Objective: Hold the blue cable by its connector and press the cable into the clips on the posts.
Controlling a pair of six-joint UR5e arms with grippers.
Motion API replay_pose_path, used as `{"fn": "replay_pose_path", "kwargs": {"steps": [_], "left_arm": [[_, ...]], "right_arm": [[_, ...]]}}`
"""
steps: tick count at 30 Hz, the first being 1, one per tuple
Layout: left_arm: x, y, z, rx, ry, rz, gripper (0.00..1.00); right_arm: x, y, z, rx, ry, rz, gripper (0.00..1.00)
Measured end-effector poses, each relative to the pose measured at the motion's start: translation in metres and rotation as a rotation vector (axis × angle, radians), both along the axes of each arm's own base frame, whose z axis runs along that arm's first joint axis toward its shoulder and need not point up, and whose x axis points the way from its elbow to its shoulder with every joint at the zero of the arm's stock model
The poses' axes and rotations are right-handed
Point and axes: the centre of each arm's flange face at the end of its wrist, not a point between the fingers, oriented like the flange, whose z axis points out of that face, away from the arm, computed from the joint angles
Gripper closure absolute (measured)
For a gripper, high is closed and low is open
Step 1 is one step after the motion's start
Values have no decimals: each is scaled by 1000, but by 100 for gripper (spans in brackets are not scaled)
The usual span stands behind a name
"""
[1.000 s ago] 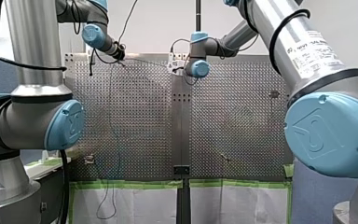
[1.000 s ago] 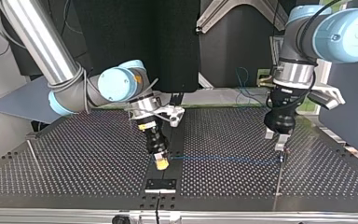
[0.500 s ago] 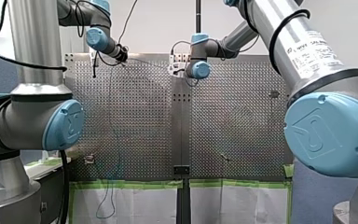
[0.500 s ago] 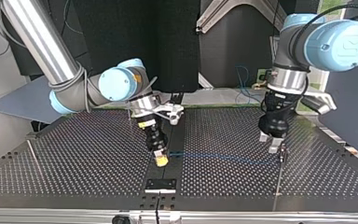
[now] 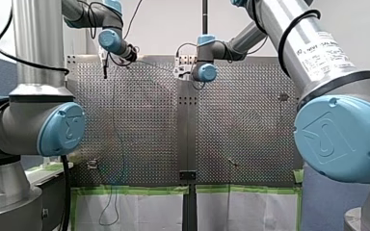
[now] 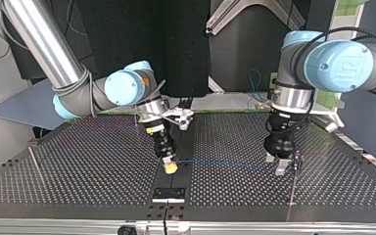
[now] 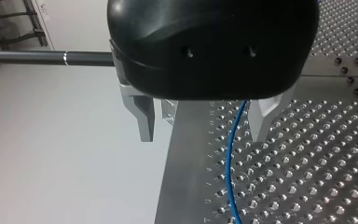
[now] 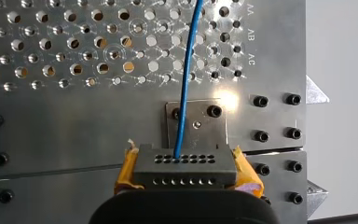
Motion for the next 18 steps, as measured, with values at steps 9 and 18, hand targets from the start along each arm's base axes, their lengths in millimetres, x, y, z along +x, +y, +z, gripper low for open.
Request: {"fn": "replay_pose_path", "kwargs": {"steps": [9,18], "left_arm": [[21,-16,-16,35,34,16,0],[39,-28,-11,46,33,41,0]], "right_arm": [[-2,-2,0,-3,0,-5,100],[-5,-6,1,-8,-1,-10,100]]}}
